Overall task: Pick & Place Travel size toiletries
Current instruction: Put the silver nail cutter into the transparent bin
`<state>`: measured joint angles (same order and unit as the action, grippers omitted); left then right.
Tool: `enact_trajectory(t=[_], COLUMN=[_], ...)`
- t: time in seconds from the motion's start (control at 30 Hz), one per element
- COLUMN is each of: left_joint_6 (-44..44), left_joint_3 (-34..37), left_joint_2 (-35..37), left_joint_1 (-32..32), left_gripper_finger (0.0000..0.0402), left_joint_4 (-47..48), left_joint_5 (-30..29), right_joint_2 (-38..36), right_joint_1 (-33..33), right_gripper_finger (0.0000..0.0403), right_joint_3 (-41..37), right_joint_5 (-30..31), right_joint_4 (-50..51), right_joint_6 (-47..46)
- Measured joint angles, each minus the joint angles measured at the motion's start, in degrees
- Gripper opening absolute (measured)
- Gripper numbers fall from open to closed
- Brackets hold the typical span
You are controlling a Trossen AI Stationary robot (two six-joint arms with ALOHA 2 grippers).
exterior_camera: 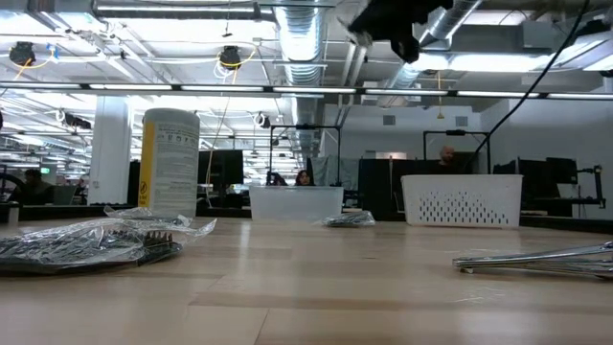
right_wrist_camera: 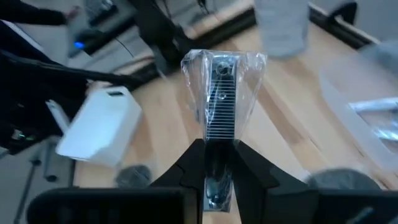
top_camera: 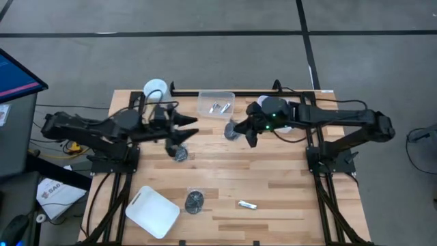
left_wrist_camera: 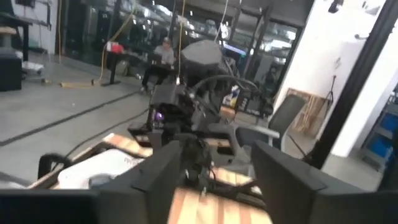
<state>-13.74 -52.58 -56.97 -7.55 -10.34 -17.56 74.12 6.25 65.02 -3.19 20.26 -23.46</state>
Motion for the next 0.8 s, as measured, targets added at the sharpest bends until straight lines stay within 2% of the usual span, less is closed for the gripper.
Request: enact_trajectory(t=[0.13,0.23,0.57,0.8], left_joint_6=[-0.1,-1.4,-3.3,-5.0], left_joint_3=[0.0,0.0,0.0,0.0], left_joint_2=[-5.9,-9.7,-17.5,-20.0], left_joint_1=[2.8,4.9,8.4,9.7], left_gripper_finger=[0.0254,0.0273,0.0280,0.0280], left_joint_4=[-7.5,-11.6,-22.4,-22.7], left_joint_5=[5.7,9.6,20.2,20.1], right_joint_2=[0.0,0.0,0.0,-0.1], right_joint_1=[-1.7,-2.7,-5.0,-5.4], right_gripper_finger=[0.0046,0.0046,0.0046,0.0046], right_joint_3=[0.0,0.0,0.0,0.0], right_joint_5=[0.0,0.0,-0.1,0.2], right_joint_4=[-4.8,-7.0,-13.3,-13.2], right_joint_6=[0.0,0.0,-0.1,-0.1])
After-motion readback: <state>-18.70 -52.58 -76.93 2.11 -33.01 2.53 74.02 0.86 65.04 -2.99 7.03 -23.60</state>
